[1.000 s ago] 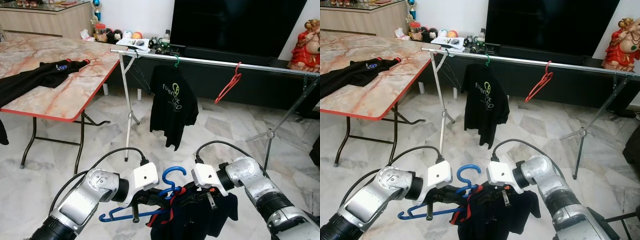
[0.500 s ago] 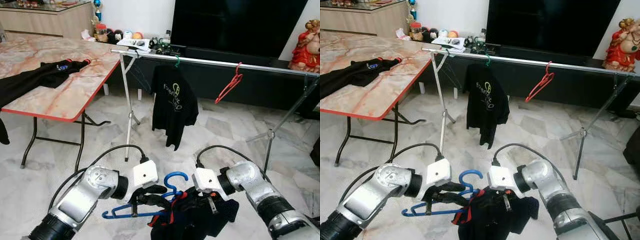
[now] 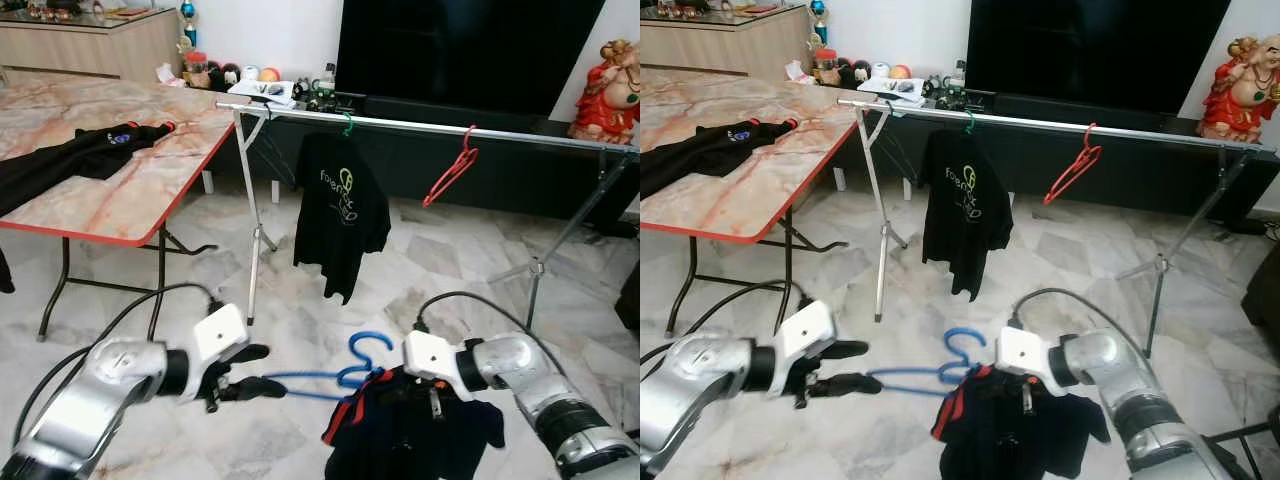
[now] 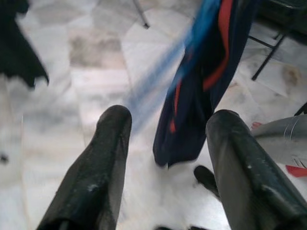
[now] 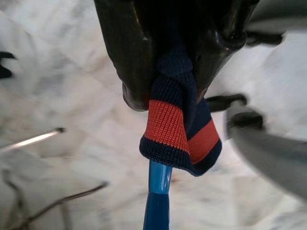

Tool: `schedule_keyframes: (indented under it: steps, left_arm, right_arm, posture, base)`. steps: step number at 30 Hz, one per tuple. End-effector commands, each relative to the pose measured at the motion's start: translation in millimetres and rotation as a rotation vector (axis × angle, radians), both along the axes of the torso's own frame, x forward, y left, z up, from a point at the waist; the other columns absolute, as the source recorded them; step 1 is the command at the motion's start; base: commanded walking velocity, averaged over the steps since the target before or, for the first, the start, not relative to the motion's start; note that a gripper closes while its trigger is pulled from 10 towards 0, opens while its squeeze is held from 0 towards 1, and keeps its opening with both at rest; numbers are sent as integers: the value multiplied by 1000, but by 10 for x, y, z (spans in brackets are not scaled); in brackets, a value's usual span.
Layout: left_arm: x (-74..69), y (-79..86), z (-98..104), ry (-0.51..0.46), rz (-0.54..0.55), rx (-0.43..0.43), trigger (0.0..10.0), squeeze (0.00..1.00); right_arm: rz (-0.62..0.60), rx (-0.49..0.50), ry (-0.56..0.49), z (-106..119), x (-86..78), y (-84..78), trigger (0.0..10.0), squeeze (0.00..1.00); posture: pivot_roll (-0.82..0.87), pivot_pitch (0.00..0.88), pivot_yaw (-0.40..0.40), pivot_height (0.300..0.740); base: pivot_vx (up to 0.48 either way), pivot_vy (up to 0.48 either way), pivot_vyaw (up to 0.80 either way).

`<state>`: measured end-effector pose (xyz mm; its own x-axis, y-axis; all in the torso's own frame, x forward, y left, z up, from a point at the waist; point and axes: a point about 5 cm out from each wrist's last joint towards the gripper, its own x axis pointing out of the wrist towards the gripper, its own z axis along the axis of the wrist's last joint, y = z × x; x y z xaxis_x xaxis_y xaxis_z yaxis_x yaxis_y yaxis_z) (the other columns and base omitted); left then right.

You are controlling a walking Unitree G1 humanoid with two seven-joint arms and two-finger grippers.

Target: Hang hanger

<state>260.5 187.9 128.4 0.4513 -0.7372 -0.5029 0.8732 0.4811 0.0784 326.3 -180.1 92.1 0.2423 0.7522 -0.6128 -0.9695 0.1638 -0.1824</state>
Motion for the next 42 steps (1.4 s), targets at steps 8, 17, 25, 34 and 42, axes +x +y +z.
schedule_keyframes:
  steps: [8, 17, 25, 34, 42]
  left_arm:
    - [-73, 66, -238, 50, 160, -66, 10000, 1000]
    - [146, -222, -594, 33, 278, -147, 10000, 0]
    - [394, -283, -708, -18, 437, -192, 10000, 0]
    - [480, -372, -757, -24, 464, -268, 10000, 0]
    - [515, -432, -791, -26, 400, -244, 10000, 0]
  right_arm:
    - [-86, 125, -207, 499, 253, -20, 0, 0]
    - [27, 202, -305, 871, 292, 122, 0, 0]
    - [86, 210, -324, 959, 246, 174, 0, 0]
    - [175, 238, -340, 1095, 138, 279, 0, 0]
    - [210, 235, -328, 1090, 45, 337, 0, 0]
  posture:
    - [181, 9, -90, 740]
    - [147, 16, -91, 740]
    - [129, 28, -94, 740]
    - [110, 32, -95, 740]
    - [101, 26, -96, 740]
  base:
    - [0, 0, 0]
    - [0, 0, 0]
    - [0, 0, 0]
    - [0, 0, 0]
    - [0, 0, 0]
